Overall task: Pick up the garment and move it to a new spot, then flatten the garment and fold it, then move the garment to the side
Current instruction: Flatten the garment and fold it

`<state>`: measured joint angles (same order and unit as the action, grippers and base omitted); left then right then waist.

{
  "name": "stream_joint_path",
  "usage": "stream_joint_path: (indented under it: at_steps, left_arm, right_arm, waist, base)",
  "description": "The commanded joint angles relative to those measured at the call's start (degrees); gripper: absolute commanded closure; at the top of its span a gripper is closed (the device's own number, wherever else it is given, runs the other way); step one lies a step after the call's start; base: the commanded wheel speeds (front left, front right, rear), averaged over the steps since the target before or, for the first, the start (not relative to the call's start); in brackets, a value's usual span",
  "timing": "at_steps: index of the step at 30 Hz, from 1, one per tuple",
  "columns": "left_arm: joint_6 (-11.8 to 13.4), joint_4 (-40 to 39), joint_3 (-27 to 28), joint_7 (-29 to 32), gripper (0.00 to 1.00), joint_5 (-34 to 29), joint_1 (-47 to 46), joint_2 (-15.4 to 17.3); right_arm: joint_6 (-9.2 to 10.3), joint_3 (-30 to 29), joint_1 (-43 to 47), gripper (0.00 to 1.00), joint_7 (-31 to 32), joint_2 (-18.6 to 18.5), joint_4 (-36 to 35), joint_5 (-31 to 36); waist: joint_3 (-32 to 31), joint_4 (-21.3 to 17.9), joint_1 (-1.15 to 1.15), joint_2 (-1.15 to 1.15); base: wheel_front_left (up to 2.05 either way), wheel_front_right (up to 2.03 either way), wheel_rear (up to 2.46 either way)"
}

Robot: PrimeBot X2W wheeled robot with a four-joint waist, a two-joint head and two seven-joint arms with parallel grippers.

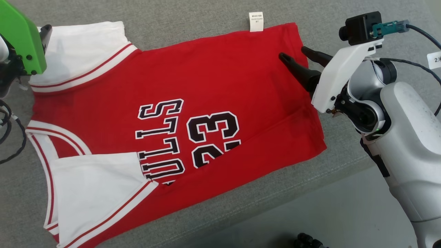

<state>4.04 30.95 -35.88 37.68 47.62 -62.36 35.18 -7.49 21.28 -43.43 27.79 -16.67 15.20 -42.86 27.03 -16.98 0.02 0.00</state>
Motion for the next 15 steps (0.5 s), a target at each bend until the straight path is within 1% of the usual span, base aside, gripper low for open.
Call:
stream_joint_path:
  at_steps: [1,4,11,15]
  left_arm:
    - [-0.18,0.52,-0.25,-0.18,0.00,-0.64,-1.22,0.42]
    - [-0.13,1.32,-0.70,0.49,0.00,-1.14,-1.61,0.83]
    - [1.34,3.67,-1.67,1.34,0.00,-3.34,-3.17,2.39]
    - [0.67,4.42,-2.24,3.66,0.00,-2.49,-3.14,2.76]
  right_arm:
    - [0.00,0.85,-1.14,0.00,-0.66,-0.28,0.45,-0.78]
    - [0.00,1.92,-1.87,0.00,-1.06,-0.51,0.86,-1.36]
    - [0.00,5.07,-3.93,0.00,-2.24,-1.53,1.63,-3.19]
    - [0.00,6.20,-4.74,0.00,-3.24,-2.29,2.11,-4.33]
  waist:
    - [2.20,-2.34,-0.02,0.00]
    - [2.39,-2.76,-0.02,0.00]
    - [3.13,-3.80,-0.02,0.00]
    - [3.36,-3.79,-0.02,0.00]
  base:
    - [0.00,0.00,0.00]
    - [0.00,0.00,0.00]
    - [0.00,0.00,0.00]
    - [0.00,0.00,0.00]
